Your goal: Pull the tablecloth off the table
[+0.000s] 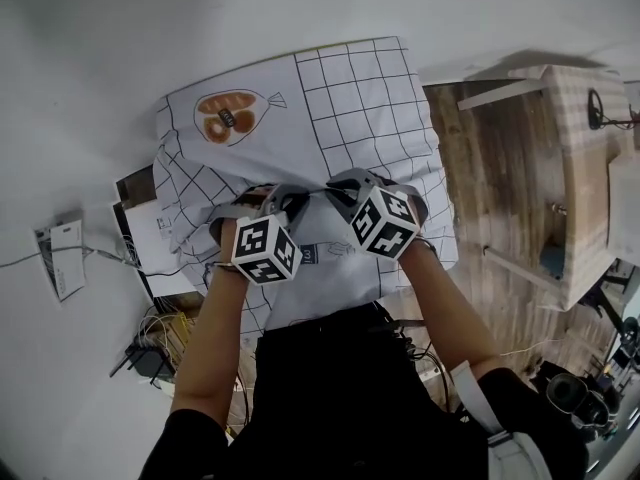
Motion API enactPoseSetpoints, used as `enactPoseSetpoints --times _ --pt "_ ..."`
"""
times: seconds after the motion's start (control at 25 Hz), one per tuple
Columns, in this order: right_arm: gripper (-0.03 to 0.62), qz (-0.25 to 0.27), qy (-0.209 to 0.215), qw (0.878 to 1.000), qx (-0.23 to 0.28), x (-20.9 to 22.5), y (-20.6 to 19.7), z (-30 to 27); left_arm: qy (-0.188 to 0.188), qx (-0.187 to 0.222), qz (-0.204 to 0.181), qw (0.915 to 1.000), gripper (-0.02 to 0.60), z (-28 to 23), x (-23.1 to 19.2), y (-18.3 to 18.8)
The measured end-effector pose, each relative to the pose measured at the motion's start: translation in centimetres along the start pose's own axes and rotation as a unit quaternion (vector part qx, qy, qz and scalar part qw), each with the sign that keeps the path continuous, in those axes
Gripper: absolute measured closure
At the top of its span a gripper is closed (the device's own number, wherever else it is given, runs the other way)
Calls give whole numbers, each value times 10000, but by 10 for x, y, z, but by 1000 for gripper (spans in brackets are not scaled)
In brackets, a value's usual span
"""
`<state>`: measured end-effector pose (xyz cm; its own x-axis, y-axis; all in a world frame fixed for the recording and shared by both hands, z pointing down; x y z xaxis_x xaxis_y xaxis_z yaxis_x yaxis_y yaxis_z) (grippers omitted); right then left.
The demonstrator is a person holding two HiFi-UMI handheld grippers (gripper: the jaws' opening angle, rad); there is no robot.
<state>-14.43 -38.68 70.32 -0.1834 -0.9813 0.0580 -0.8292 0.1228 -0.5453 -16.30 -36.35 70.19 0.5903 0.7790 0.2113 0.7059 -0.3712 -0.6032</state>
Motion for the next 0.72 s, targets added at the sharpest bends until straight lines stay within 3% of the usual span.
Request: enactPoseSetpoints --times 0.24,0.72 --pt "572 -4 -365 9990 273 6 31 43 441 366 -47 9983 569 39 -21 31" --pt "574 183 -1124 9884 1001 -2 89 131 1212 742 -541 9884 569 114 -48 91"
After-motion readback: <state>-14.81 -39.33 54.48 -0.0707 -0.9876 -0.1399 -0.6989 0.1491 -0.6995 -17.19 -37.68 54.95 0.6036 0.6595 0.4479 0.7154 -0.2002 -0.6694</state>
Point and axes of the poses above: the fingertips, and each gripper's own axes: z backward along the fingers, x to its right, y out of its top, the point moved 1 cm from there along z, backward along the fingers, and after that the axes turned 4 degrees about y, right-handed, at the moved point
